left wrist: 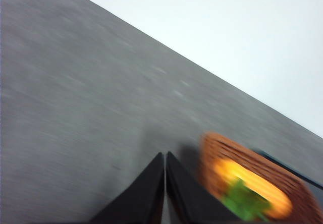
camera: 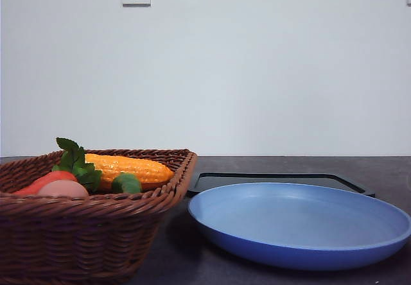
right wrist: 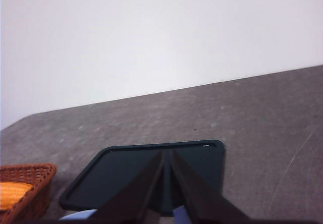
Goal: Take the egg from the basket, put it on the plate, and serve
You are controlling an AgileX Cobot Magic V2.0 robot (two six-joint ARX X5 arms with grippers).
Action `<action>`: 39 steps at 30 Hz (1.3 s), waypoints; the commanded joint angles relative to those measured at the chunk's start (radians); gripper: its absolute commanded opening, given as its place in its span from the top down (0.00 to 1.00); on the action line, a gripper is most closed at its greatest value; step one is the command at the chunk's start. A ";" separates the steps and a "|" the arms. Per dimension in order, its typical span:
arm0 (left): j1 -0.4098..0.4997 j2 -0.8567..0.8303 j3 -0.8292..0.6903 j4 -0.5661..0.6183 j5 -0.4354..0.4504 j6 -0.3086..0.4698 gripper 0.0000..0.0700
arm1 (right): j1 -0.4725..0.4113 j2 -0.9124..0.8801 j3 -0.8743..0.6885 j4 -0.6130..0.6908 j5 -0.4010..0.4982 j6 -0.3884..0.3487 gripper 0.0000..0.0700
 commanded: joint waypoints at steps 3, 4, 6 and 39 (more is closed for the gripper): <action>0.002 0.000 0.007 -0.003 0.117 -0.024 1.00 | 0.000 -0.002 0.050 -0.071 0.017 0.038 1.00; 0.002 0.003 0.019 -0.009 0.117 -0.024 1.00 | 0.000 -0.001 0.071 -0.108 0.036 0.038 1.00; 0.002 0.014 0.048 -0.029 0.116 -0.024 1.00 | 0.000 0.010 0.121 -0.182 0.079 0.038 1.00; -0.100 0.868 0.758 -0.491 0.480 0.362 1.00 | 0.000 0.830 0.686 -0.773 -0.255 -0.124 1.00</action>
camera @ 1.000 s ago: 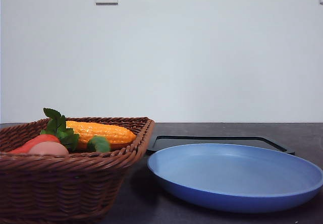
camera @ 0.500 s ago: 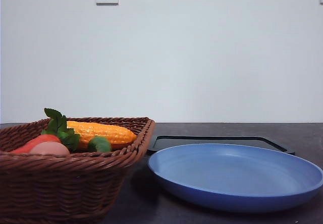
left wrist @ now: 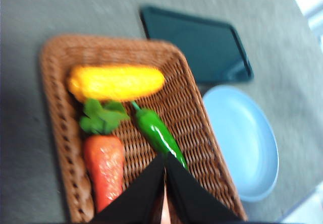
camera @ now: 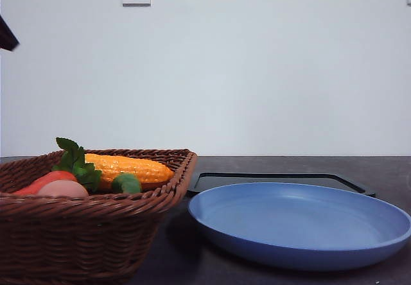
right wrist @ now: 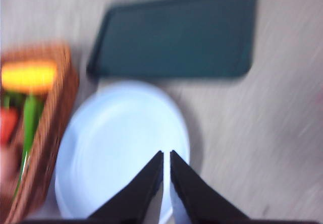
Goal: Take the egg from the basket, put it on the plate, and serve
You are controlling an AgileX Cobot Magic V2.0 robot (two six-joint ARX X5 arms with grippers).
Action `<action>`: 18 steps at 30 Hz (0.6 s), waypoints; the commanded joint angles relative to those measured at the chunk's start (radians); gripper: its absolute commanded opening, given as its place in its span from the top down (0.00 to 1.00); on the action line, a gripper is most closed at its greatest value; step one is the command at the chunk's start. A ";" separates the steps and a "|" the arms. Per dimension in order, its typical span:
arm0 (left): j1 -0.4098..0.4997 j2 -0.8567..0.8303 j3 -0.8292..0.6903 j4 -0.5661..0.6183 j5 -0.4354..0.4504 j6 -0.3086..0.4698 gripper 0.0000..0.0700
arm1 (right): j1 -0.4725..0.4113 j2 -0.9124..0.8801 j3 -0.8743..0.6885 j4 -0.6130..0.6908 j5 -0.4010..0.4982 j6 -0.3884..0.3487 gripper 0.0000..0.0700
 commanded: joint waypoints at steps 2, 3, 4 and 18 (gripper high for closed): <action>-0.024 0.027 0.015 0.001 0.003 0.026 0.98 | 0.001 0.069 0.012 -0.033 -0.033 -0.056 1.00; -0.034 0.034 0.015 0.002 0.003 0.026 0.94 | 0.001 0.092 0.012 -0.043 -0.037 -0.064 1.00; -0.043 0.039 0.015 0.003 0.003 0.026 0.88 | 0.001 0.116 0.012 -0.047 -0.037 -0.067 0.96; -0.080 0.045 0.015 0.032 0.003 -0.008 0.56 | 0.071 0.439 0.011 0.086 -0.026 -0.079 0.62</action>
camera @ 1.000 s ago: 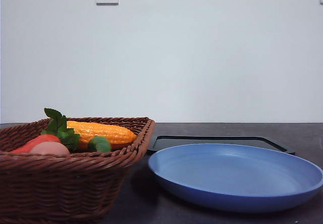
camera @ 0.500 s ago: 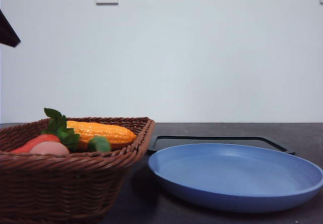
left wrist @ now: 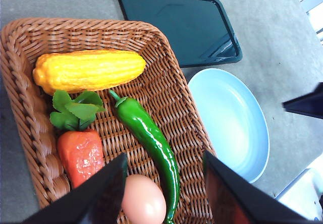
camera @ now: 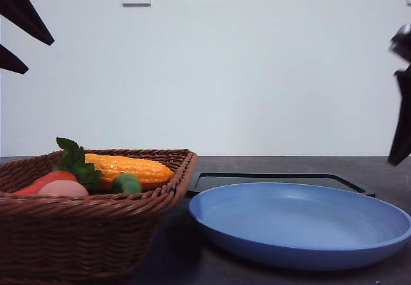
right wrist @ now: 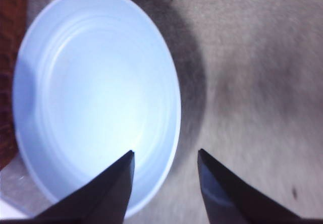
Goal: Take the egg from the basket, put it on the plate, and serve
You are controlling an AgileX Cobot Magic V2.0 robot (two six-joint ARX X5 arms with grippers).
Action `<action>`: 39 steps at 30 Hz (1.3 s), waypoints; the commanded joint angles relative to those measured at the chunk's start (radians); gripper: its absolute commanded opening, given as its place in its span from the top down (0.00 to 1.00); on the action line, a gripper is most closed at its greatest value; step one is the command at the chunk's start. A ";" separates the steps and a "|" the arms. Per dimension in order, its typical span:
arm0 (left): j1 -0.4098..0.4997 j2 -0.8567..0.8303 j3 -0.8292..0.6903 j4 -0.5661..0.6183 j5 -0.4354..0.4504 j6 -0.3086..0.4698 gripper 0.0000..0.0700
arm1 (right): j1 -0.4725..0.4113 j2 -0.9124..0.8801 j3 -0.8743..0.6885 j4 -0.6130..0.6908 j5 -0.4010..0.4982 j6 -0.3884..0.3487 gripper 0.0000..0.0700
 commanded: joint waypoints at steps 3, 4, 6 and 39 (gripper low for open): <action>-0.003 0.007 0.015 0.003 0.003 -0.004 0.56 | 0.028 0.090 0.011 0.048 0.007 -0.015 0.63; -0.003 0.007 0.015 0.003 0.003 -0.004 0.56 | 0.033 0.108 0.011 0.060 0.007 -0.015 0.63; -0.003 0.007 0.015 0.004 0.003 -0.004 0.56 | 0.043 0.143 0.011 0.082 0.006 -0.015 0.63; -0.217 0.007 0.015 -0.095 -0.140 -0.087 0.41 | -0.038 -0.171 0.011 -0.047 0.247 -0.004 1.00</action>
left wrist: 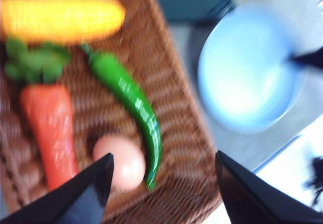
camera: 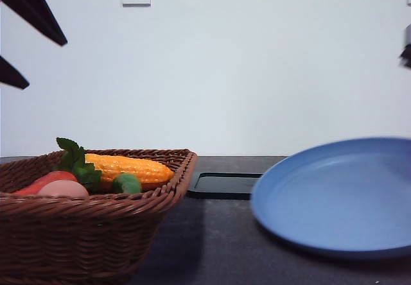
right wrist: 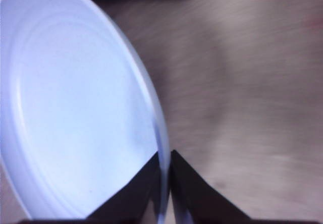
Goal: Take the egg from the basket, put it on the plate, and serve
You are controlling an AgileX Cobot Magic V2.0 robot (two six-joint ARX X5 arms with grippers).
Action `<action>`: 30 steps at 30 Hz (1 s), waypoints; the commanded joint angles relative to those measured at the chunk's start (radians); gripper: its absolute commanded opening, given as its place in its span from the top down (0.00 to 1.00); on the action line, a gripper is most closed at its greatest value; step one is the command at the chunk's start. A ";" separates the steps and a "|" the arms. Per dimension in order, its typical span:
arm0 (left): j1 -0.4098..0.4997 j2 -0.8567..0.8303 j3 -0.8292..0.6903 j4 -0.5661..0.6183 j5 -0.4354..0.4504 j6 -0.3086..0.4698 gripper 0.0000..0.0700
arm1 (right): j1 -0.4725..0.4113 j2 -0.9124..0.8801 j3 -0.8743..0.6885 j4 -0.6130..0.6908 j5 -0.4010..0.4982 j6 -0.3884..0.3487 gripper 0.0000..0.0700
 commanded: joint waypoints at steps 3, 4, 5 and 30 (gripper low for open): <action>-0.109 0.010 0.015 -0.007 -0.148 -0.042 0.41 | -0.027 -0.069 0.011 0.004 0.000 -0.010 1.00; -0.137 0.014 0.015 -0.008 -0.183 -0.057 0.41 | -0.033 -0.089 0.011 0.003 0.000 -0.008 1.00; -0.163 0.021 0.016 -0.009 -0.214 -0.074 0.41 | -0.036 -0.106 0.011 0.002 0.000 -0.007 1.00; -0.295 0.437 0.018 0.107 -0.359 -0.182 0.41 | -0.039 -0.167 0.011 -0.016 -0.006 0.000 1.00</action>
